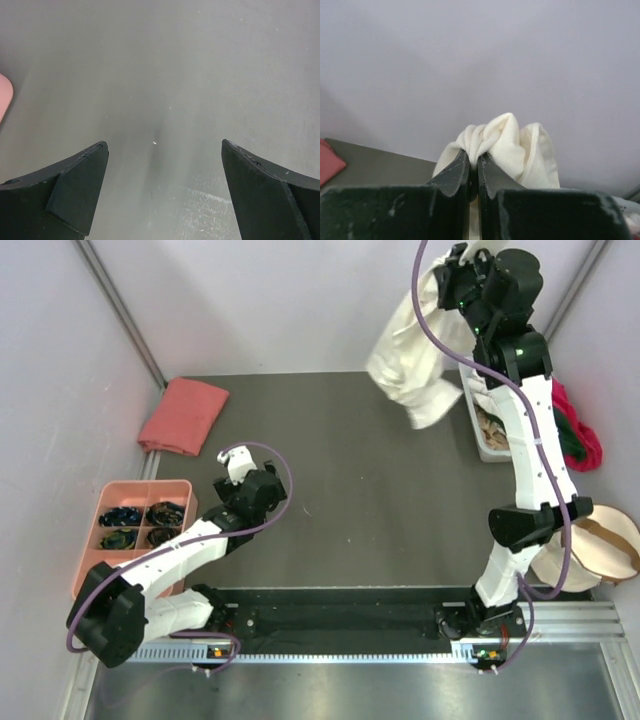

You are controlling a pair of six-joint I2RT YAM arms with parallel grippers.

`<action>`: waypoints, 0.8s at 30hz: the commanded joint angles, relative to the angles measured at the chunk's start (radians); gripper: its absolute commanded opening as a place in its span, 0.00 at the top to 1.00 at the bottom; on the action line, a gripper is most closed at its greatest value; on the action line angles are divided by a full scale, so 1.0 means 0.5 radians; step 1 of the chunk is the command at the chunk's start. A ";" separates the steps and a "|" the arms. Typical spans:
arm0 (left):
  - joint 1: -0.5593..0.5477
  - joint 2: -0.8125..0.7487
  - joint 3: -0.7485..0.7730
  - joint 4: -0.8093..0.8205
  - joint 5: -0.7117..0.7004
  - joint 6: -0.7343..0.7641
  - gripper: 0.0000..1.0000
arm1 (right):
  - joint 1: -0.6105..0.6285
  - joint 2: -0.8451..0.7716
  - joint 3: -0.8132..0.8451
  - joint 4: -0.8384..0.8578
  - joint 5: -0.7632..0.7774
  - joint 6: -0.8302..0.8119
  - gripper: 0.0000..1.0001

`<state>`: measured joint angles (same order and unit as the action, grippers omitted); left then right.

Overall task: Fold and stack the t-shirts
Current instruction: Move the tshirt to the center of the board

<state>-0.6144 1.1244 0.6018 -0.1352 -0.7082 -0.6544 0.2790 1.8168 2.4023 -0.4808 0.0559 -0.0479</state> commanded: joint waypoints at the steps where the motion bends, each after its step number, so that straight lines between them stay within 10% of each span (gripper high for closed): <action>1: -0.002 -0.006 -0.028 0.007 0.024 -0.066 0.01 | 0.141 -0.212 -0.030 0.271 -0.084 -0.027 1.00; 9: -0.002 -0.021 -0.032 -0.003 0.002 -0.062 0.01 | 0.279 -0.641 -0.536 0.330 -0.326 0.224 1.00; 19: 0.002 0.024 -0.035 0.034 0.039 -0.081 0.01 | 0.307 -1.298 -2.618 0.502 -0.118 0.639 1.00; 24: -0.005 0.092 -0.007 0.175 0.158 -0.020 0.01 | 0.310 -1.522 -3.021 0.437 0.051 0.725 1.00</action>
<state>-0.6144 1.1515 0.5850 -0.1291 -0.6788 -0.6815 0.4206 1.1793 0.9691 -0.3138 0.0055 0.2459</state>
